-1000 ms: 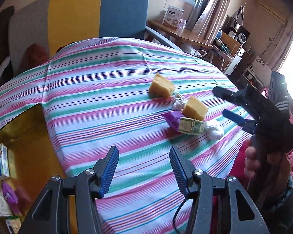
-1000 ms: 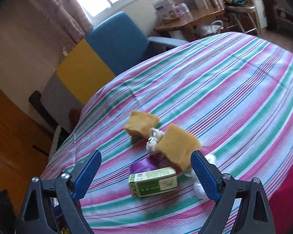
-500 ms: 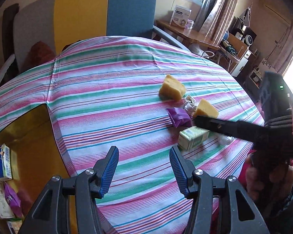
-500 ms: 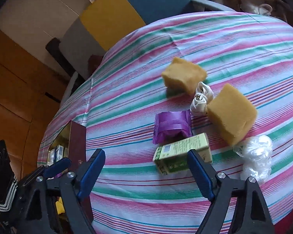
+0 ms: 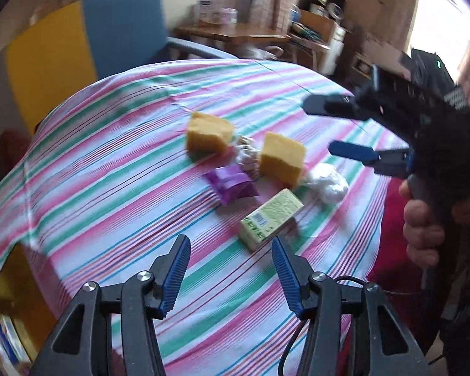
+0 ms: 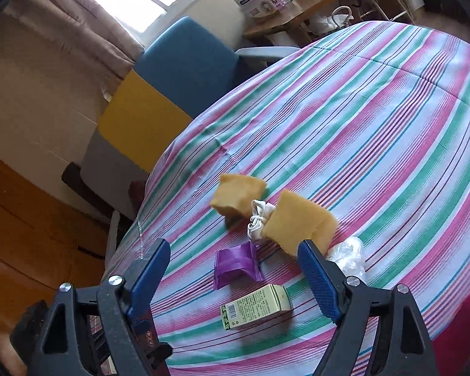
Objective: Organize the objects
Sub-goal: 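Grasp the small green-and-white box with the left gripper, then carry the green box toward the tray with the left gripper while the right grasps the clear plastic bag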
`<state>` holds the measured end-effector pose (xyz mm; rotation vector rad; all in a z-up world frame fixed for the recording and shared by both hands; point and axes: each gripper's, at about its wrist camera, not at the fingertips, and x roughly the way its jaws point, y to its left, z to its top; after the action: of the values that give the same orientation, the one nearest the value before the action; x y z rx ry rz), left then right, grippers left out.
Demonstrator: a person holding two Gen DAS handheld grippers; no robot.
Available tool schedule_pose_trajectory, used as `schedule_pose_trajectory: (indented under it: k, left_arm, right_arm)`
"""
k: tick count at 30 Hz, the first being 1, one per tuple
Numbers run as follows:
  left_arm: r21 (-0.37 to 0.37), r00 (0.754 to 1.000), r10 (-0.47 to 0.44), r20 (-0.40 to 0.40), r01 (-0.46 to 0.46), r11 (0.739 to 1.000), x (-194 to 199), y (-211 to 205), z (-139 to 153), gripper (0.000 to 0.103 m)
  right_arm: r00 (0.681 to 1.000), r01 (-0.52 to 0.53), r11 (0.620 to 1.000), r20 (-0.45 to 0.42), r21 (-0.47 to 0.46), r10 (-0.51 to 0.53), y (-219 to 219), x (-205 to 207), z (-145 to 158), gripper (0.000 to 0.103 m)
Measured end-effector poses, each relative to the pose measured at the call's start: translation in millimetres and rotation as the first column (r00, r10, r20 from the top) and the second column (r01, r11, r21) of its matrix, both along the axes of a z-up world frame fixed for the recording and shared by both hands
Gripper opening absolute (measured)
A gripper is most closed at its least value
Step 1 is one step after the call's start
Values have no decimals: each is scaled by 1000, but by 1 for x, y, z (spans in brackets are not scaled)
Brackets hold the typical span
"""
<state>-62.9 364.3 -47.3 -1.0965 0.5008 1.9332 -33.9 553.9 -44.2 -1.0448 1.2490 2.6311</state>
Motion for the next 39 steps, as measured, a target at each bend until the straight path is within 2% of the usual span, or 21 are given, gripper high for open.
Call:
schedule_pose_trajectory:
  k: [3, 7, 11, 15, 16, 17, 18, 19, 22, 24, 31, 33, 36, 39]
  left_arm:
    - [-36, 994, -108, -36, 106, 994, 7, 26, -7, 57]
    - [-95, 976, -217, -8, 215, 972, 8, 55, -26, 57]
    - [-142, 969, -248, 18, 247, 958, 2, 73, -45, 57]
    - [-141, 970, -237, 50, 242, 960, -6, 82, -55, 57]
    - [-143, 972, -231, 54, 236, 961, -7, 83, -57, 56]
    - [-139, 974, -218, 66, 226, 964, -9, 82, -60, 48]
    - [-131, 975, -205, 87, 215, 968, -11, 81, -63, 33]
    - [-121, 978, -184, 97, 195, 973, -13, 77, -64, 30]
    - [-85, 988, -99, 119, 110, 990, -16, 58, -61, 30]
    - [-42, 989, -48, 138, 54, 998, -16, 41, -51, 30]
    - [49, 992, 56, 113, -62, 997, -1, -8, -8, 30]
    - [72, 991, 73, 110, -82, 994, 4, -22, 2, 30]
    - [97, 990, 93, 110, -104, 990, 10, -40, 14, 30]
    - [121, 988, 107, 108, -120, 985, 15, -55, 23, 30]
  right_arm:
    - [1000, -3, 1000, -6, -24, 3, 2, -1, 1, 86]
    - [1000, -4, 999, -5, -42, 4, 3, -2, -2, 88]
    - [1000, -1, 998, -6, -57, 1, 6, -1, -4, 89]
    - [1000, -1, 998, -10, -64, 0, 7, -2, -6, 89]
    - [1000, 0, 998, -10, -66, -1, 7, -2, -6, 89]
    - [1000, 1, 998, -9, -65, -2, 7, -3, -6, 89]
    - [1000, 7, 998, -8, -65, -7, 8, -2, -6, 89]
    - [1000, 15, 998, -6, -63, -16, 10, -2, -6, 89]
    - [998, 58, 997, -3, -49, -58, 15, 2, -6, 88]
    - [997, 80, 995, 5, -52, -80, 19, 4, -7, 82]
    - [995, 89, 995, 38, -39, -87, 21, 3, -11, 79]
    - [997, 61, 997, 53, -43, -59, 18, 0, -13, 79]
    - [990, -19, 999, 141, -27, 22, 9, -9, -17, 79]
    - [967, -78, 995, 249, 55, 62, 8, -14, -13, 79]
